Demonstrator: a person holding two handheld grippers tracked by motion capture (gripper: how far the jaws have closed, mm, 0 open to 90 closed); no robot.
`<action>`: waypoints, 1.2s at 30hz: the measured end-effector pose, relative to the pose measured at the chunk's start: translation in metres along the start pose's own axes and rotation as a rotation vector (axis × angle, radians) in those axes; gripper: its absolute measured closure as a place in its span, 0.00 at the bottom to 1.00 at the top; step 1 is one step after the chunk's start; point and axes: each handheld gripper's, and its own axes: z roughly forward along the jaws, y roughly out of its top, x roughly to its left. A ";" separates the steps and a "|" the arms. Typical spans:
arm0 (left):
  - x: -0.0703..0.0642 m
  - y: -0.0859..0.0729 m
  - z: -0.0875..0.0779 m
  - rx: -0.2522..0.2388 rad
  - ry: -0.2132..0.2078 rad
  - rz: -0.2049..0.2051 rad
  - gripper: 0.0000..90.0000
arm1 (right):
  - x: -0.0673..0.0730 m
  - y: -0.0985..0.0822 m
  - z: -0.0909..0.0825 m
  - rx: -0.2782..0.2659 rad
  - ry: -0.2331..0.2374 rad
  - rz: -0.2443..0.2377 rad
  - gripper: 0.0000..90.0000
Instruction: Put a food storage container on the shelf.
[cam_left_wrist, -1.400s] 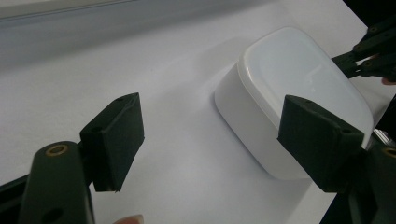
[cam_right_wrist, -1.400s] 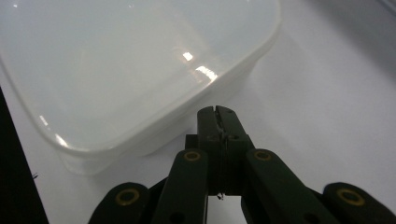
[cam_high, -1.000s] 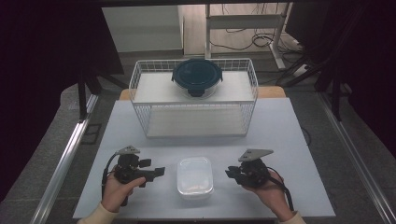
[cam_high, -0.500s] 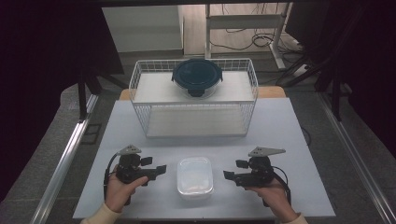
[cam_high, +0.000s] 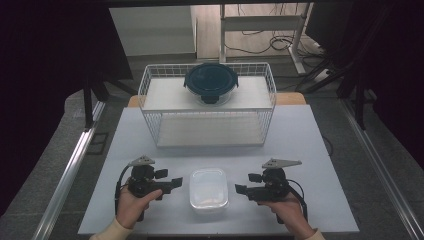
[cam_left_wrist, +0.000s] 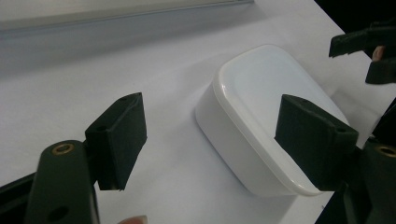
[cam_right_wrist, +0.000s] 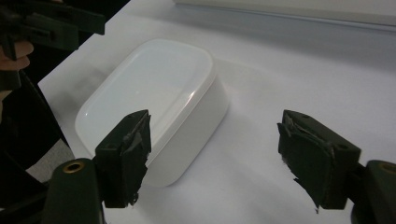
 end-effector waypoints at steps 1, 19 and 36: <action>-0.001 0.001 0.002 0.008 -0.006 -0.016 0.27 | 0.001 0.000 0.002 0.004 0.007 0.002 0.30; 0.002 0.007 0.031 0.053 -0.156 -0.175 0.31 | 0.004 0.030 0.034 0.020 0.092 0.116 0.34; 0.010 -0.010 0.036 0.080 -0.243 -0.271 0.38 | 0.001 0.014 0.048 0.071 0.146 0.188 0.42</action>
